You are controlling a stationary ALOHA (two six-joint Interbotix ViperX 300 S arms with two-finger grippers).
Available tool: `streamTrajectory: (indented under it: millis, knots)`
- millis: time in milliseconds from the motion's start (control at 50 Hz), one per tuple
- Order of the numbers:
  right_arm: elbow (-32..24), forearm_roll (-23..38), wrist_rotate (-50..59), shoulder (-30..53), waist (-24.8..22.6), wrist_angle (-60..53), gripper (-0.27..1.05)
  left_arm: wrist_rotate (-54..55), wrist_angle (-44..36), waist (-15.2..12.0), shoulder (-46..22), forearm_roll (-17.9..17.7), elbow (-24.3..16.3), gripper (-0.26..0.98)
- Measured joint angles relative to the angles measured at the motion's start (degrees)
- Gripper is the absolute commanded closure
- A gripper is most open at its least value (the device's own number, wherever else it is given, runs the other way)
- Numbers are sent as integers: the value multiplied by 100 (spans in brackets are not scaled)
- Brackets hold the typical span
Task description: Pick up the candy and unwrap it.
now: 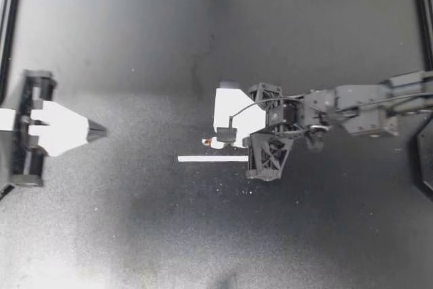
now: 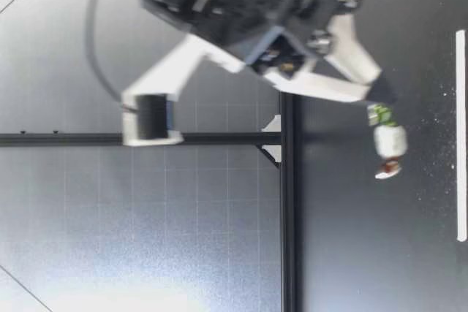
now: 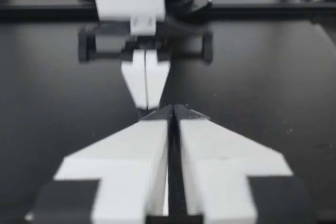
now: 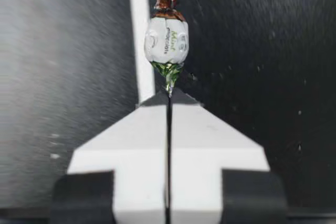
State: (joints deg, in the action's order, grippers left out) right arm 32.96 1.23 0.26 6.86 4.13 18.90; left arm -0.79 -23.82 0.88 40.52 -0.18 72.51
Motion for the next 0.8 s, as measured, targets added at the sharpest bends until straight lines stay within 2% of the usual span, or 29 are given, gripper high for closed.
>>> streamTrajectory:
  millis: [160,360,560,800]
  knots:
    - [53,0,9,-396,-167,-44,99,-9,-299,0,-501,0,-88,46]
    - [281,-53,44,-896,-281,-308,99,-9,-747,0,-1257,0,-272,35]
    - [571,-62,360,-1292,-281,-809,99,62,-1222,0,-2092,0,-650,29]
    - [598,-53,387,-1354,-290,-1037,99,123,-1397,26,-2654,0,-1125,28]
